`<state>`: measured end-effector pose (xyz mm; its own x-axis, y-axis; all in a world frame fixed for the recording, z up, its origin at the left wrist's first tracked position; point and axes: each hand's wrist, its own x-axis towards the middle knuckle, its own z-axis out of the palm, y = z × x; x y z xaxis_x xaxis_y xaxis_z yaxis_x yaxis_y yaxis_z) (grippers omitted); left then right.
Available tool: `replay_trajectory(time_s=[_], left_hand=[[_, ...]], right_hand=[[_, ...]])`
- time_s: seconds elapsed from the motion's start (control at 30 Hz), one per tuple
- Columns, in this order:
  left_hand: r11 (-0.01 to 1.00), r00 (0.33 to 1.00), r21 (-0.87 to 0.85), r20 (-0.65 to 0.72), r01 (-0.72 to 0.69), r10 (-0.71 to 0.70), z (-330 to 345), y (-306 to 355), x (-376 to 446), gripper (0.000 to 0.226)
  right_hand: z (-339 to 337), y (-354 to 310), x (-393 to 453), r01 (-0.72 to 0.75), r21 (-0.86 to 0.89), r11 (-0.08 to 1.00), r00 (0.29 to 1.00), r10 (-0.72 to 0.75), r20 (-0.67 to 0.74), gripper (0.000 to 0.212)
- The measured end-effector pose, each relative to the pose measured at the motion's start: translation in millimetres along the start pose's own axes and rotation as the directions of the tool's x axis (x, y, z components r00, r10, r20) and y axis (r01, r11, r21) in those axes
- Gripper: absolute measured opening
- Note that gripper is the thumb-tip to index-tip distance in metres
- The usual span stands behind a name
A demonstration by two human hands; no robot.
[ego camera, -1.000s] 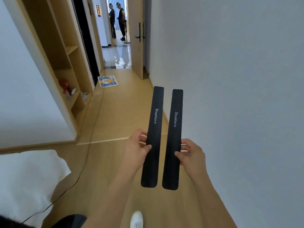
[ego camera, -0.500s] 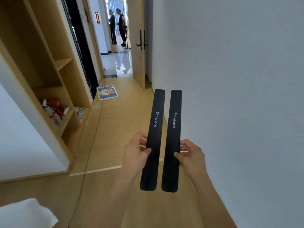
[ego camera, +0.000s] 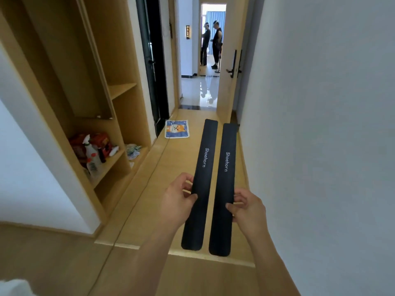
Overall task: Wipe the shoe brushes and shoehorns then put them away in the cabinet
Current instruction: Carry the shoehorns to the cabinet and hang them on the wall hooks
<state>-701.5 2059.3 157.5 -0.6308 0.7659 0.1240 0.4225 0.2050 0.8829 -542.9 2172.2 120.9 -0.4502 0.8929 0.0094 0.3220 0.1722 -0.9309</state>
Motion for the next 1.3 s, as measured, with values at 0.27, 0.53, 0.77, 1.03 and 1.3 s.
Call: replay_trajectory(time_s=[0.27,0.53,0.77,1.03,1.3], left_hand=[[0.995,0.988,-0.052,-0.119,0.090,-0.095,24.2,-11.7,129.2,0.032],[0.992,0.982,-0.078,-0.157,0.097,-0.108,40.1,-50.2,300.4,0.031],[0.992,0.988,-0.100,-0.126,0.072,-0.084,29.0,-69.8,485.4,0.036],[0.988,0.972,-0.084,-0.184,0.130,-0.144,-0.9,-115.3,636.8,0.038],[0.978,0.920,-0.095,-0.333,0.186,-0.208,-20.1,-150.5,772.7,0.036]], right_hand=[[18.8,-6.4,153.6,0.026,-0.003,1.000,0.986,-0.025,0.164,0.036],[65.8,-13.6,322.8,0.060,-0.055,0.997,0.982,-0.049,0.184,0.031],[119.0,-52.0,494.8,0.072,-0.075,0.995,0.984,-0.059,0.169,0.026],[193.9,-71.0,644.8,0.082,-0.035,0.996,0.974,-0.073,0.213,0.033],[276.4,-83.5,806.4,0.146,0.047,0.988,0.924,-0.154,0.349,0.037]])
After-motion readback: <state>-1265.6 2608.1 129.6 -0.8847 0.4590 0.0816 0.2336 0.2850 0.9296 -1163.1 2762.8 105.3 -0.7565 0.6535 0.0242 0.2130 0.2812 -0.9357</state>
